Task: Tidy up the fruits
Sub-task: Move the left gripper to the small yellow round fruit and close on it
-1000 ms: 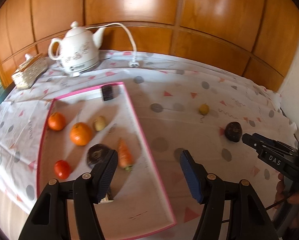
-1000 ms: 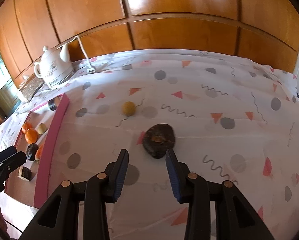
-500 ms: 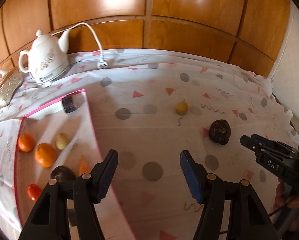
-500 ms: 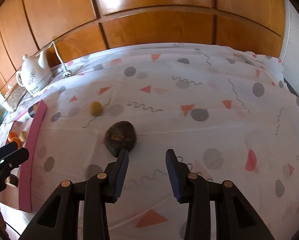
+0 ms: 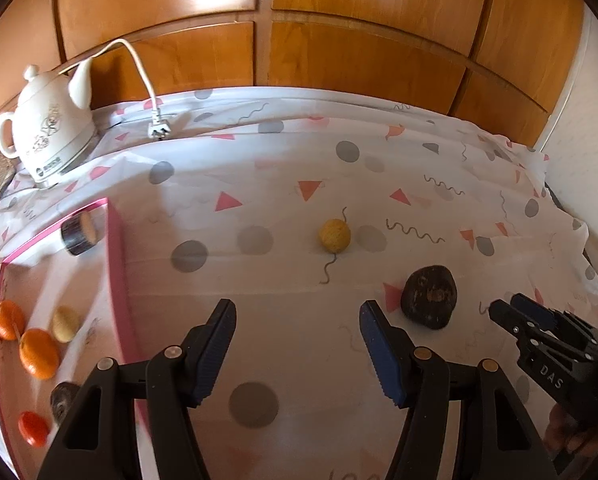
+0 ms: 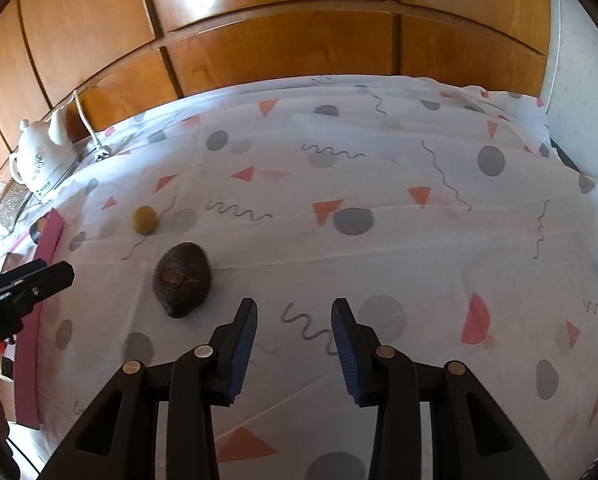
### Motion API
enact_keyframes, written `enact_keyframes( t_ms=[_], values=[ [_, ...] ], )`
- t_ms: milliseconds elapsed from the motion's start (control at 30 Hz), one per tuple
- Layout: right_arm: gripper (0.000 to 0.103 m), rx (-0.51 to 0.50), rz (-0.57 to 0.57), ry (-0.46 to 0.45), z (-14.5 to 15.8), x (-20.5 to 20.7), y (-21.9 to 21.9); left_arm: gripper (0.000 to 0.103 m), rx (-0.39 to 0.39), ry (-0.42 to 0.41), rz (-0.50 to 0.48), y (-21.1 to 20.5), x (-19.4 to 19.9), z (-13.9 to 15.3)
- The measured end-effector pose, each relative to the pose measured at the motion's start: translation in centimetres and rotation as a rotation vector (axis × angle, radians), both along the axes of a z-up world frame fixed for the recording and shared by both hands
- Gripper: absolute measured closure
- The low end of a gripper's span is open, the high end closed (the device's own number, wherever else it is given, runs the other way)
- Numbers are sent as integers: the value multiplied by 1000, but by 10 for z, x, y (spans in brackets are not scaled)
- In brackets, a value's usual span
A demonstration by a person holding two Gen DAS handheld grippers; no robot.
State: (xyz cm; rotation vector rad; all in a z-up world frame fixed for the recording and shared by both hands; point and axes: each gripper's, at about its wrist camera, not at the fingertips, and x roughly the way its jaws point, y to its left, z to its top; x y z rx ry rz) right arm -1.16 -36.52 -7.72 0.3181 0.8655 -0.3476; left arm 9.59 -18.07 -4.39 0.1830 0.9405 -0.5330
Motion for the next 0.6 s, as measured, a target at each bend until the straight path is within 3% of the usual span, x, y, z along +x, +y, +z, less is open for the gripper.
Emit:
enact_keyframes(
  t_ms=[600],
  values=[
    [64, -40, -226, 8, -10, -37, -67, 38, 16, 47, -7, -51, 32, -22]
  ],
)
